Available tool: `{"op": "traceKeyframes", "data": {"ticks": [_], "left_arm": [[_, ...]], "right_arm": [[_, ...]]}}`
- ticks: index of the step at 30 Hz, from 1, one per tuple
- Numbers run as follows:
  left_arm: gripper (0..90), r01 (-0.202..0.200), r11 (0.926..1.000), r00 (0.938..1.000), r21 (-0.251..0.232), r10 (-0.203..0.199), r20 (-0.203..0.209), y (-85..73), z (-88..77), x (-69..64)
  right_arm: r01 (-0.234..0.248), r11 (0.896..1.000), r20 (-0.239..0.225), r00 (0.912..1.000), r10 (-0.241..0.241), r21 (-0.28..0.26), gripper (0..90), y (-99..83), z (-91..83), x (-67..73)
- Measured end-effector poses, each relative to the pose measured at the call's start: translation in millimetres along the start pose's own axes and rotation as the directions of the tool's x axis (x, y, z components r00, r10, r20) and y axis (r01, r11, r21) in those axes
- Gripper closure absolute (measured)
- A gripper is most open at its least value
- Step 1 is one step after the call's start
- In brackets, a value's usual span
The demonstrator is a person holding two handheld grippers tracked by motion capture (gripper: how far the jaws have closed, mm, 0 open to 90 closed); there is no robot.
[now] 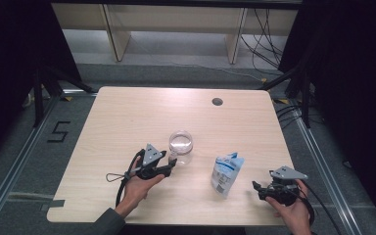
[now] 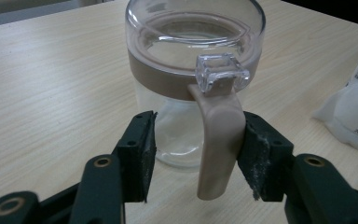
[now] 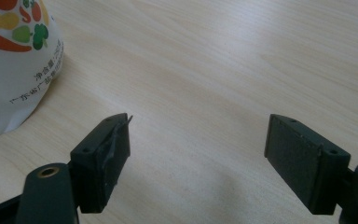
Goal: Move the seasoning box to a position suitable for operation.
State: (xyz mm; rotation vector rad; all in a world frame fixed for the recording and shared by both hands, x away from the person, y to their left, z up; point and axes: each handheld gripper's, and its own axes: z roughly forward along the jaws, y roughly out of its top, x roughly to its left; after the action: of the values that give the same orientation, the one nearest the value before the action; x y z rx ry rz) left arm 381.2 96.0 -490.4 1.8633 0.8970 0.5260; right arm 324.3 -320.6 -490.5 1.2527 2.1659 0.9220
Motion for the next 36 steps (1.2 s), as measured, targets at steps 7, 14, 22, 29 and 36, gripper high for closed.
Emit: {"op": "traceKeyframes", "data": {"ticks": [7, 14, 22, 29, 36], "left_arm": [[56.7, -0.033, 0.9995, 0.9994, 0.001, 0.033, 0.011, 0.5, 1.0, -2.0], [69.7, -0.071, 0.9974, 0.9974, -0.008, 0.071, 0.014, 0.7, 0.8, -4.5], [71.8, -0.056, 0.9984, 0.9967, -0.012, 0.056, 0.059, -0.3, -2.3, -2.7], [72.2, -0.068, 0.9977, 0.9875, -0.001, 0.067, 0.143, -4.1, -11.8, -5.2], [72.2, -0.08, 0.9967, 0.9782, 0.007, 0.078, 0.193, -8.3, -21.9, -15.1]], "right_arm": [[-0.001, 1.0, -0.002, 1.0, 0.001, 0.001, 23.4, 0.1, -0.3, 0.4], [0.021, 1.0, 0.002, 0.9998, -0.021, -0.004, 23.3, -0.2, 0.7, -0.8], [0.007, 1.0, -0.008, 0.9999, -0.007, 0.007, 23.4, 0.2, 0.2, 0.9], [0.005, 1.0, -0.011, 0.9999, -0.005, 0.002, 23.3, 0.1, 0.3, 1.4], [0.015, 1.0, -0.014, 0.9998, -0.014, 0.009, 23.4, 0.0, 0.7, 1.3]]}}
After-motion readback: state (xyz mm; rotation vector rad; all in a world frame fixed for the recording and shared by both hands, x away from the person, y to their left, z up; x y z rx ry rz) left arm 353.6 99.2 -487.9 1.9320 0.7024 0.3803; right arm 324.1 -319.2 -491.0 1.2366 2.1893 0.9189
